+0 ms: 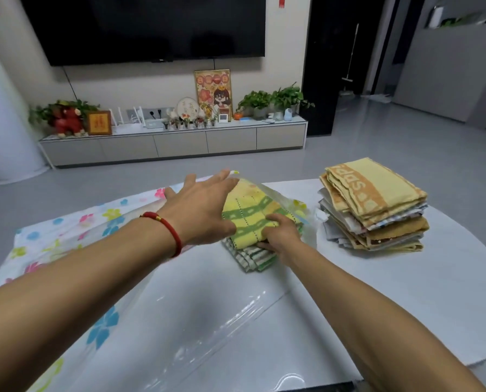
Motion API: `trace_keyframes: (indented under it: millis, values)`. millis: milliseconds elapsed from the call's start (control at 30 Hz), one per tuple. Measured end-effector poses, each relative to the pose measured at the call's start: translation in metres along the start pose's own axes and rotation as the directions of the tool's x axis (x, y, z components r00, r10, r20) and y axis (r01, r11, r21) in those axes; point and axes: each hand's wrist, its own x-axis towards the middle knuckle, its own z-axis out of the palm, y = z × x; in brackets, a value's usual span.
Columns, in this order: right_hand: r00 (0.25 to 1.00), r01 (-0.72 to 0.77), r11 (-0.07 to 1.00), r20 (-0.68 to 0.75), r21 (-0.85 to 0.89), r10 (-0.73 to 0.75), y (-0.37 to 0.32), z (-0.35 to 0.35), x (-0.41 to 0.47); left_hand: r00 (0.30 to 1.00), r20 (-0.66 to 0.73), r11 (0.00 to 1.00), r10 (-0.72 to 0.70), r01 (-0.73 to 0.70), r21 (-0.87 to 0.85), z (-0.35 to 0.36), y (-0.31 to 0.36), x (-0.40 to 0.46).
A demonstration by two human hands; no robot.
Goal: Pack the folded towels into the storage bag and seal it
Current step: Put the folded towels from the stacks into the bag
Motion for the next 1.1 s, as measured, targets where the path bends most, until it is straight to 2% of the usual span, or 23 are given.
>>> trace_keyframes:
  millis: [67,133,267,333,400,500,633,700,767,833,900,967,1033,1100]
  values:
    - [0.996,0.016,0.992,-0.085,-0.122,-0.026,0.004,0.001,0.006,1.000,0.012,1.000,0.008,-0.008,0.005,0.004,0.002,-0.002]
    - [0.984,0.106,0.973,-0.116,-0.204,-0.132,0.002,0.003,0.005,1.000,0.013,1.000,0.007,-0.008,0.006,0.006,0.002,-0.003]
    - [0.969,0.239,0.946,-0.008,-0.221,-0.246,0.001,0.000,-0.001,1.000,0.006,1.000,0.009,-0.009,0.000,0.005,-0.002,-0.004]
    - [0.976,0.218,0.951,0.047,-0.221,-0.213,0.003,-0.008,-0.003,1.000,-0.004,1.000,0.007,-0.007,-0.006,0.003,-0.003,-0.003]
    - [0.983,0.177,0.936,0.092,-0.305,-0.157,0.007,-0.023,-0.004,1.000,-0.012,1.000,0.004,-0.004,-0.006,0.002,-0.002,-0.002]
    - [0.966,0.255,0.772,0.189,-0.582,-0.177,0.007,-0.044,-0.008,1.000,-0.024,1.000,0.011,-0.010,0.013,0.006,0.000,-0.003]
    - [0.926,0.374,0.539,0.269,-0.755,-0.266,-0.009,-0.059,-0.031,0.999,-0.035,0.999,0.021,-0.019,0.038,0.011,0.002,-0.002]
    - [0.922,0.358,0.390,0.255,-0.848,-0.293,-0.018,-0.079,-0.045,0.998,-0.050,0.999,0.028,-0.026,0.041,0.012,0.003,0.001]
    - [0.910,0.306,0.311,0.181,-0.900,-0.372,-0.030,-0.108,-0.056,0.997,-0.068,0.999,0.028,-0.025,0.034,0.014,0.004,0.004]
    - [0.866,0.266,0.314,0.082,-0.912,-0.494,-0.046,-0.139,-0.055,0.995,-0.097,1.000,0.021,-0.019,0.018,0.017,0.003,0.006]
    - [0.788,0.225,0.355,-0.045,-0.907,-0.614,-0.067,-0.172,-0.040,0.992,-0.128,1.000,0.014,-0.013,0.005,0.018,0.000,0.006]
    - [0.723,0.140,0.329,-0.130,-0.934,-0.678,-0.084,-0.201,-0.017,0.988,-0.152,1.000,0.013,-0.014,-0.007,0.020,-0.003,0.007]
    - [0.753,0.028,0.266,-0.155,-0.964,-0.640,-0.094,-0.219,0.009,0.986,-0.167,1.000,0.009,-0.011,-0.014,0.024,-0.003,0.007]
    - [0.837,-0.076,0.275,-0.211,-0.958,-0.506,-0.097,-0.228,0.032,0.986,-0.169,1.000,0.005,-0.008,-0.017,0.027,-0.001,0.006]
